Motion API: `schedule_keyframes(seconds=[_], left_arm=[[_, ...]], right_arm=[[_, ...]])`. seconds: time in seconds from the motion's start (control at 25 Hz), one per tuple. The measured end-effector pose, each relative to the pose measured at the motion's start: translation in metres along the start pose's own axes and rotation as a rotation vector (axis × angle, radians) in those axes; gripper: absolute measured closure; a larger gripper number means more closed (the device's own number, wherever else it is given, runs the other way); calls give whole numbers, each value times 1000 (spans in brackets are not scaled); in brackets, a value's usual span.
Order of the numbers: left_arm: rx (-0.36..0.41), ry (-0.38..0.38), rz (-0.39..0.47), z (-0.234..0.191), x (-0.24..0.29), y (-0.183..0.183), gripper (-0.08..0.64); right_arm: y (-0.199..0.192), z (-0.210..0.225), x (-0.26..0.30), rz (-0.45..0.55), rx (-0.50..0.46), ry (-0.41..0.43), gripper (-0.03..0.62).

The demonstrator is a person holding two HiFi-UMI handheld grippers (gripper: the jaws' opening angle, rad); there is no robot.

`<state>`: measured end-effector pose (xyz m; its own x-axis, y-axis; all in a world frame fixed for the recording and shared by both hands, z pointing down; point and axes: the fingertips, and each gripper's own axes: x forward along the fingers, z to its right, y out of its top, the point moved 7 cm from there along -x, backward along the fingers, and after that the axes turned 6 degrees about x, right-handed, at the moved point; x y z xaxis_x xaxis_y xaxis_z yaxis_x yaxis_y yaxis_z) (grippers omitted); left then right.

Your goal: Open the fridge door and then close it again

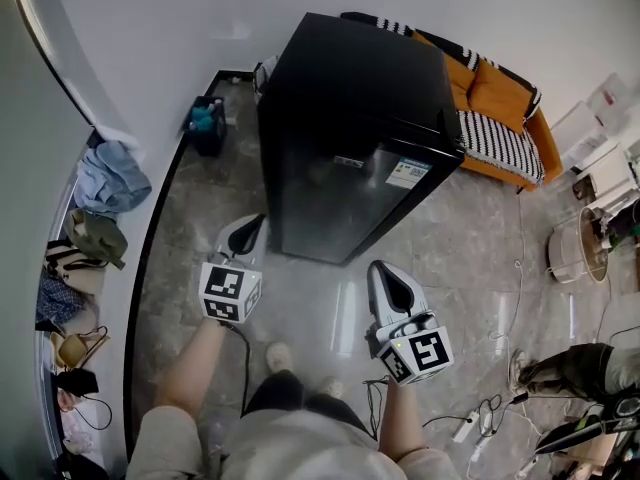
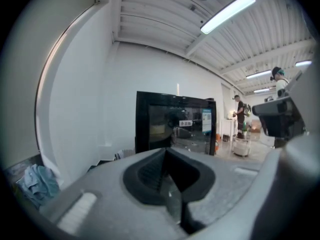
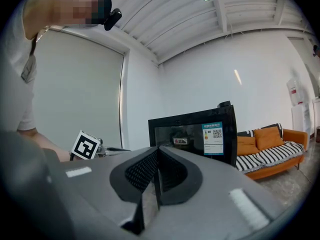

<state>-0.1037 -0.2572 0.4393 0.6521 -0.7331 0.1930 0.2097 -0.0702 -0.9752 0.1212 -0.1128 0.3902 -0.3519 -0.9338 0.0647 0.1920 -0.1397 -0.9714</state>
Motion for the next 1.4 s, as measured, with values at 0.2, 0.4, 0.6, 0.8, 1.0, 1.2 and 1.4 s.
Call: schedule_keyframes(seconds=[0.2,0.4,0.6,0.8,1.0,1.2,1.4], left_arm=[[-28,-7,41,23,-31,20,558],[-30,-19,68,46,-59,38,558],[-10,-30,92,75,-88,54,558],[-6,-18,123,98,-113,68,558],[-9,14,149,128,-137,75,558],[-16,57,175,145,-156,85,558],[-40,93,199,160,-176,91,558]], right_arm=[[8,-4,-16,2,-13,19,595],[16,-10,-32,9,-24,38,595],[25,-18,-52,24,-38,61,595],[33,-24,-69,36,-49,83,595],[35,-30,-93,50,-60,108,595],[41,-37,-112,63,-72,134,595],[44,-41,-136,79,-73,147,595]])
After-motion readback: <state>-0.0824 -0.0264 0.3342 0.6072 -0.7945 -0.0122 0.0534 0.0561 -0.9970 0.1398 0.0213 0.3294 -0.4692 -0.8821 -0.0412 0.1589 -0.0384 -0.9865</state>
